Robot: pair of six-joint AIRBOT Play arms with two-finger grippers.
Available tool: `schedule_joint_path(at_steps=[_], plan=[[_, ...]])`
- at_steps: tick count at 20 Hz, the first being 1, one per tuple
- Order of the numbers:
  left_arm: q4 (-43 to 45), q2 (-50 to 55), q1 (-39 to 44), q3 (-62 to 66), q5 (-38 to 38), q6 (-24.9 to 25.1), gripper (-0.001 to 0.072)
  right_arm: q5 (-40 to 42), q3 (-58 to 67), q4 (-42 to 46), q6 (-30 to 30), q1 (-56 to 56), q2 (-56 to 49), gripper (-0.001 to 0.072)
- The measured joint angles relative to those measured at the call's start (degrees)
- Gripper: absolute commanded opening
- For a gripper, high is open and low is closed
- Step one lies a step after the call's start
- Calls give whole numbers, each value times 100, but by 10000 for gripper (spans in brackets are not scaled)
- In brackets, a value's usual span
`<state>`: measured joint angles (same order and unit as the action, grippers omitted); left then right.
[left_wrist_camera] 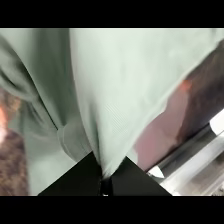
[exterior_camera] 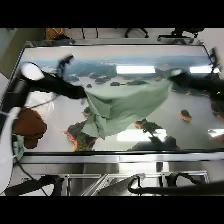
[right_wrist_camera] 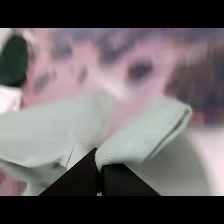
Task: Fold the shirts.
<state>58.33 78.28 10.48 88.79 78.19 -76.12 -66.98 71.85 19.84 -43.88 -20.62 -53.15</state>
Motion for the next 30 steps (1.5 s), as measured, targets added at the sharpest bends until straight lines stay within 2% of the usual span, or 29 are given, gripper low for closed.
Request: schedule_joint_path(at_steps=[4, 7, 12, 15, 18, 22, 25, 28, 29, 30], plan=[[136, -1078, -339, 1812, 273, -85, 5, 94, 1978, -203, -7, -186, 636, 18], [144, -1784, -654, 2804, 232, -81, 6, 485, 3139, 142, -20, -225, 984, 18], [168, -2837, -1497, 2732, -374, 267, 6, 1062, 4175, 658, 7, -245, 1268, 18], [120, -2865, -1794, 2365, -544, 428, 7, 997, 4328, 717, 26, -245, 1043, 18], [-52, -2284, -1633, 2050, -601, 704, 7, 466, 4358, 457, 28, -243, 389, 18], [24, -817, -1036, 1668, -739, 942, 7, -262, 3980, 208, -20, 9, -885, 18], [195, 564, -715, 1622, -861, 984, 7, -330, 3528, 181, 72, 409, -1989, 18], [374, 1926, -560, 2026, -1029, 752, 17, 85, 3303, 216, 184, 876, -3139, 31], [411, 2304, -546, 2214, -1034, 612, 161, 245, 3268, 221, 197, 1005, -3449, 176], [433, 2594, -553, 2400, -1034, 485, 656, 387, 3239, 229, 203, 1119, -3733, 300]])
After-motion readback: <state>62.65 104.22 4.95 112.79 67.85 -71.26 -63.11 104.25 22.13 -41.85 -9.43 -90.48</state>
